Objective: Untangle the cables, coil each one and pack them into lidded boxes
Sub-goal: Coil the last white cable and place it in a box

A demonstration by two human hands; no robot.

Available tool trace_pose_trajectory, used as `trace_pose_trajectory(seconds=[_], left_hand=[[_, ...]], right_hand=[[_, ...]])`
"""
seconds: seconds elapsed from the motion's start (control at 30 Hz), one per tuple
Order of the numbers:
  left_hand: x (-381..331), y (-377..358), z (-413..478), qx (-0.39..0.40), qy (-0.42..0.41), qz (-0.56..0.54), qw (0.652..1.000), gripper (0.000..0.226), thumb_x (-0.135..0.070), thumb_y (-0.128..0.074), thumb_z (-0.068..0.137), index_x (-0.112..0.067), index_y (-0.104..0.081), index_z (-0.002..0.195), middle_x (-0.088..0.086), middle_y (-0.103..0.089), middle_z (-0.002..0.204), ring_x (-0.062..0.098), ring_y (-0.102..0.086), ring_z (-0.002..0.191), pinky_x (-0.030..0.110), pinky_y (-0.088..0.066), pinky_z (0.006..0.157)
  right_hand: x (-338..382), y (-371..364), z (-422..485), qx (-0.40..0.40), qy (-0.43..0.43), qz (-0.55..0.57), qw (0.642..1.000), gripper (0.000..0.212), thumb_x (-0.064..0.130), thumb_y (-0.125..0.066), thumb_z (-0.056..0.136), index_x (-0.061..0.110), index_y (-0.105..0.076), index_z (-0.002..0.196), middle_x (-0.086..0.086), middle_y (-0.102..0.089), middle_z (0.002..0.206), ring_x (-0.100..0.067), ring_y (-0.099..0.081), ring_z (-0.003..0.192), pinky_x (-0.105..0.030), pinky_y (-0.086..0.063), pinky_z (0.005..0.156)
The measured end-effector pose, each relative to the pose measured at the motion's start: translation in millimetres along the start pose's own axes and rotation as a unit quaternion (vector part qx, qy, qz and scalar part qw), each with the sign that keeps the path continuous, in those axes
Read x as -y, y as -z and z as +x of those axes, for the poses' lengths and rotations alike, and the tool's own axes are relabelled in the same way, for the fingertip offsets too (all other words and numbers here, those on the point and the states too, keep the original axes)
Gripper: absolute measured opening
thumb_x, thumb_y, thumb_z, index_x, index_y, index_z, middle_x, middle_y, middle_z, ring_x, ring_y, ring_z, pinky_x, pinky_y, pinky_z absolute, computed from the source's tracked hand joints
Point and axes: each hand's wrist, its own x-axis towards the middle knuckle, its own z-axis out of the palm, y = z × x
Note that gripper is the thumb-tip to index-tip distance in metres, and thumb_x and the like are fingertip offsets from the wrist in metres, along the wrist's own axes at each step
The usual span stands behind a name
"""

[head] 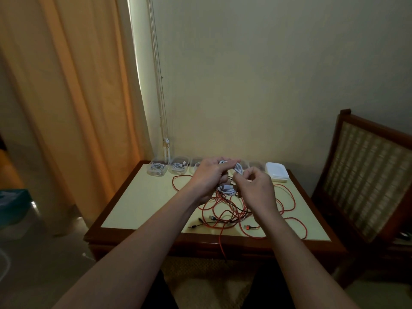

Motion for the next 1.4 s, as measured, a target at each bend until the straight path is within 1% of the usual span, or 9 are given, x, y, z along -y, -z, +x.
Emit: trace_pose_trajectory(seconds=[0.13, 0.33, 0.43, 0.5, 0.6, 0.77, 1.03, 1.23, 1.4], left_hand=[[1, 8, 1, -0.003, 0.018, -0.053, 0.998, 0.029, -0.009, -0.06, 0.097, 0.01, -0.062, 0.118, -0.004, -0.04, 0.05, 0.006, -0.031, 0.04, 0.021, -0.029, 0.048], [17, 15, 11, -0.062, -0.003, -0.008, 0.998, 0.02, -0.015, -0.067, 0.093, -0.001, -0.071, 0.107, 0.001, -0.044, 0.06, 0.008, -0.034, 0.046, 0.021, -0.029, 0.048], [32, 24, 20, -0.077, -0.01, 0.01, 0.997, 0.019, -0.018, -0.067, 0.094, -0.004, -0.073, 0.104, -0.002, -0.046, 0.057, 0.011, -0.04, 0.051, 0.02, -0.035, 0.051], [40, 27, 25, -0.076, -0.015, 0.016, 0.997, 0.019, -0.017, -0.065, 0.095, -0.005, -0.073, 0.106, -0.001, -0.053, 0.059, 0.012, -0.047, 0.053, 0.023, -0.043, 0.056], [49, 36, 39, -0.094, -0.041, 0.041, 0.994, 0.018, -0.017, -0.061, 0.097, -0.011, -0.072, 0.111, 0.001, -0.065, 0.066, 0.013, -0.054, 0.057, 0.029, -0.049, 0.063], [78, 78, 67, -0.144, -0.035, 0.136, 0.98, 0.023, -0.049, -0.059, 0.096, -0.032, -0.071, 0.106, -0.004, -0.074, 0.095, 0.012, -0.067, 0.082, 0.041, -0.057, 0.08], [166, 183, 119, -0.171, 0.119, 0.349, 0.914, 0.062, -0.069, -0.043, 0.093, -0.023, -0.06, 0.131, -0.002, -0.065, 0.128, 0.016, -0.059, 0.115, 0.034, -0.044, 0.101], [244, 241, 164, -0.169, 0.138, 0.425, 0.879, 0.084, -0.07, -0.05, 0.09, -0.022, -0.028, 0.156, 0.003, -0.033, 0.161, 0.023, -0.034, 0.145, 0.039, -0.03, 0.116], [293, 264, 197, -0.196, 0.099, 0.516, 0.828, 0.093, -0.072, -0.051, 0.087, -0.02, -0.017, 0.157, 0.009, -0.02, 0.165, 0.028, -0.022, 0.15, 0.047, -0.028, 0.12]], right_hand=[[5, 7, 3, 0.152, -0.122, 0.271, 0.943, 0.021, 0.005, -0.068, 0.092, 0.006, -0.057, 0.111, -0.008, -0.073, 0.077, -0.016, -0.06, 0.064, -0.027, -0.042, 0.055], [-15, 3, 14, 0.211, -0.153, 0.338, 0.905, 0.022, 0.0, -0.061, 0.095, -0.007, -0.067, 0.115, -0.01, -0.072, 0.086, -0.013, -0.064, 0.072, -0.021, -0.042, 0.058], [-23, -5, 24, 0.143, -0.158, 0.262, 0.941, 0.017, 0.003, -0.069, 0.092, -0.003, -0.071, 0.108, -0.01, -0.074, 0.082, -0.02, -0.065, 0.073, -0.023, -0.05, 0.059], [-32, -15, 37, 0.078, -0.103, 0.103, 0.986, 0.01, 0.013, -0.076, 0.088, 0.01, -0.075, 0.097, -0.003, -0.076, 0.079, -0.018, -0.071, 0.071, -0.032, -0.058, 0.064], [-41, -34, 62, 0.029, -0.014, -0.07, 0.997, 0.009, 0.03, -0.081, 0.081, 0.026, -0.073, 0.083, 0.005, -0.074, 0.074, -0.013, -0.071, 0.071, -0.041, -0.06, 0.073], [-53, -69, 106, 0.065, 0.001, -0.096, 0.993, 0.012, 0.026, -0.084, 0.08, 0.028, -0.073, 0.077, 0.006, -0.074, 0.074, -0.01, -0.072, 0.068, -0.037, -0.062, 0.074], [-104, -119, 189, 0.059, -0.026, -0.174, 0.983, 0.013, 0.028, -0.083, 0.082, 0.021, -0.076, 0.09, 0.004, -0.073, 0.082, -0.009, -0.069, 0.068, -0.021, -0.05, 0.061], [-156, -172, 257, 0.035, -0.088, -0.143, 0.985, 0.015, 0.024, -0.086, 0.077, 0.017, -0.076, 0.086, -0.004, -0.074, 0.071, -0.017, -0.074, 0.066, -0.038, -0.062, 0.076], [-195, -219, 308, 0.036, -0.109, -0.14, 0.983, 0.017, 0.023, -0.084, 0.08, 0.021, -0.068, 0.074, -0.005, -0.074, 0.071, -0.021, -0.074, 0.069, -0.043, -0.062, 0.08]])
